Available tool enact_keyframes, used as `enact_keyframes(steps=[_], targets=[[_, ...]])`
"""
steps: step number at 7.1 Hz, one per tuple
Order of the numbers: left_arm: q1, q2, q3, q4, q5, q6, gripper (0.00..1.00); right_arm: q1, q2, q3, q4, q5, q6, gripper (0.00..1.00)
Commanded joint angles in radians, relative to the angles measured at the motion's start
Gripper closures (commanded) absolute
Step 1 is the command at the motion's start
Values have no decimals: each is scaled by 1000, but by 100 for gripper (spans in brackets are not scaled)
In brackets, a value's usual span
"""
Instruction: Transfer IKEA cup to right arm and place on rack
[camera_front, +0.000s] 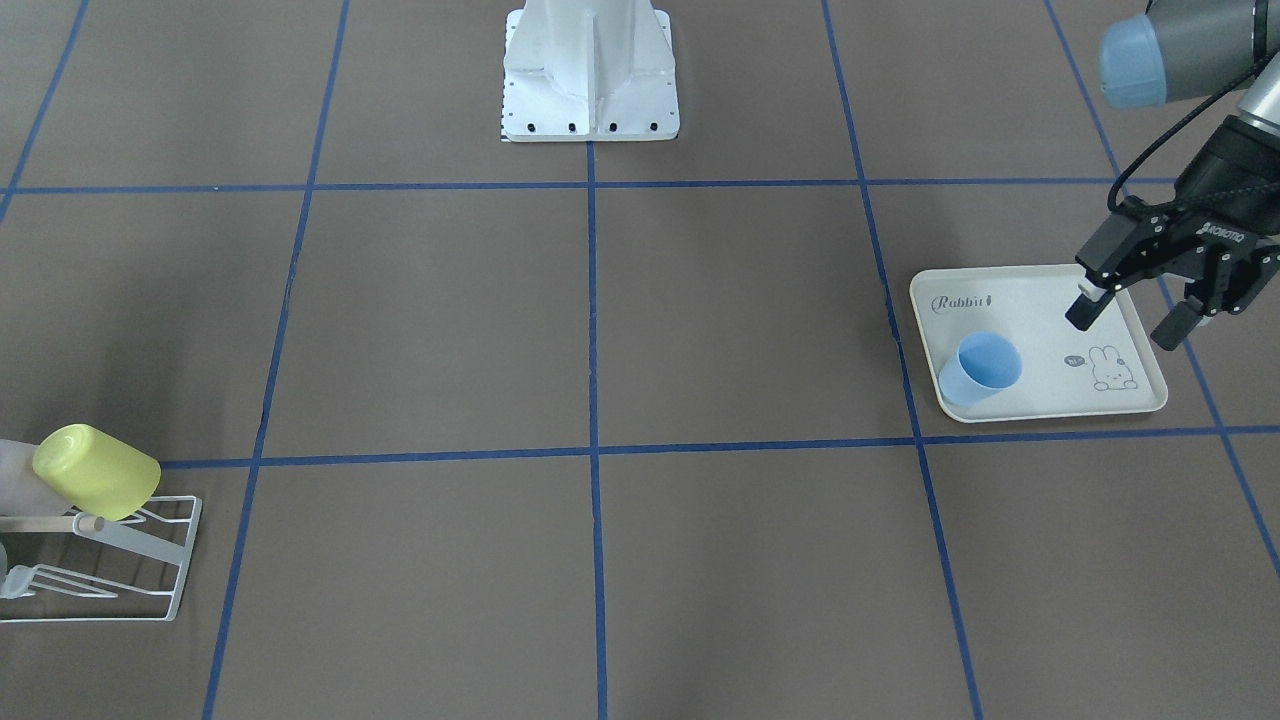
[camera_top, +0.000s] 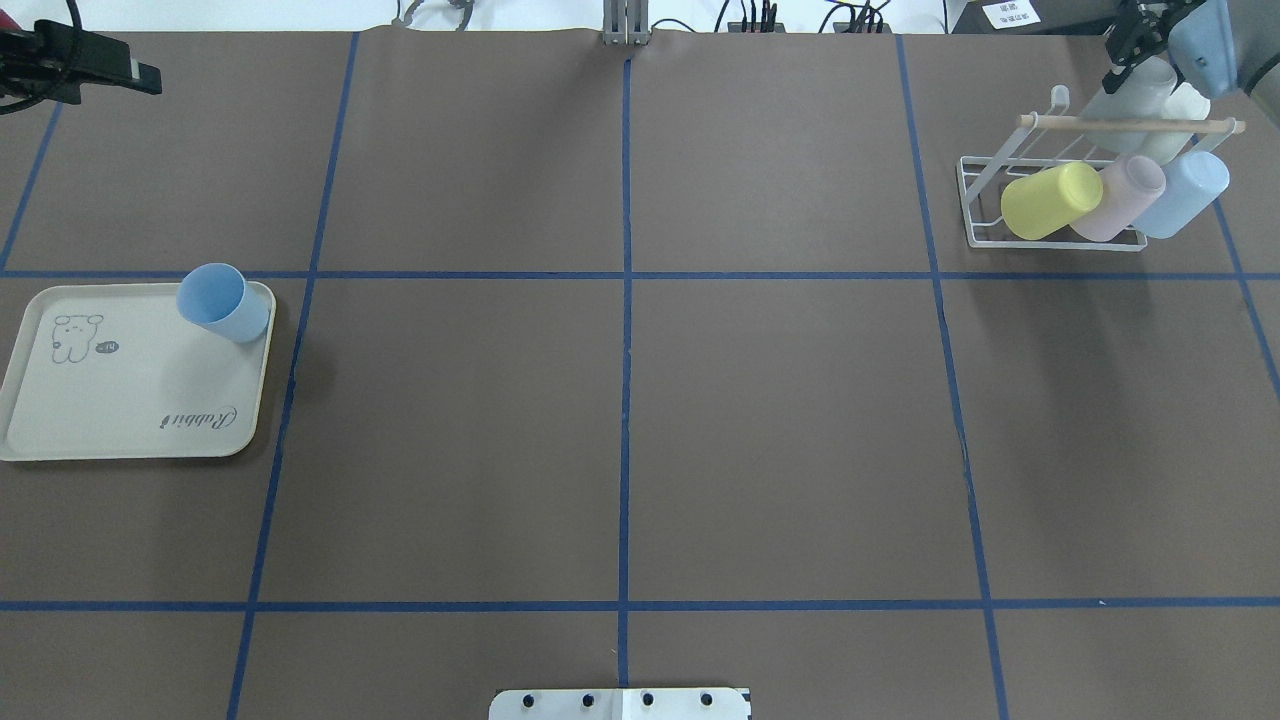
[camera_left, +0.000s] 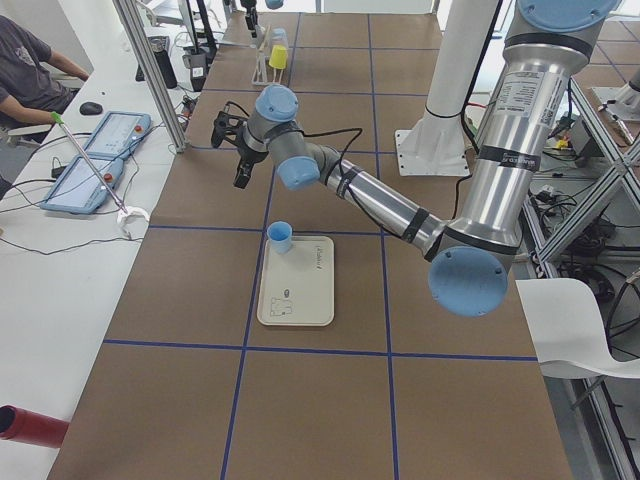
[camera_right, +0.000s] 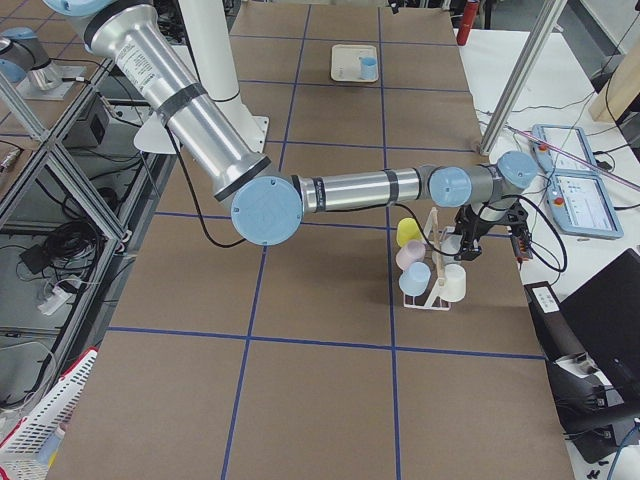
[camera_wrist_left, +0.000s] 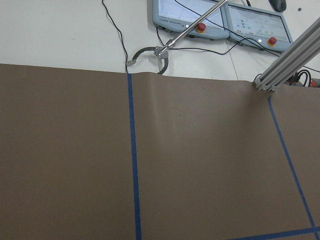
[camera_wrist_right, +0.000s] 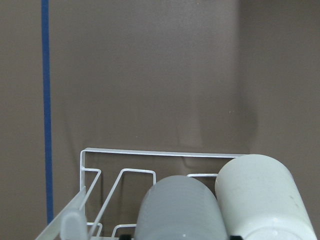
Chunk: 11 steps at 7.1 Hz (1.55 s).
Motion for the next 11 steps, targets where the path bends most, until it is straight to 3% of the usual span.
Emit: enact_keyframes(steps=[1,7,9,11], targets=[[-1,0,2,0,0,0,0,0,0,0,-1,0,1,3],[-4,-4,8,27,-18,19,0,47,39,27,-8,38,11,1],[-7,-3,-1,176,-18,183,0,75,59,70,-41,92,21,1],[-10,2,2,329,-18,305,0,75,64,231,-194,92,26,1]])
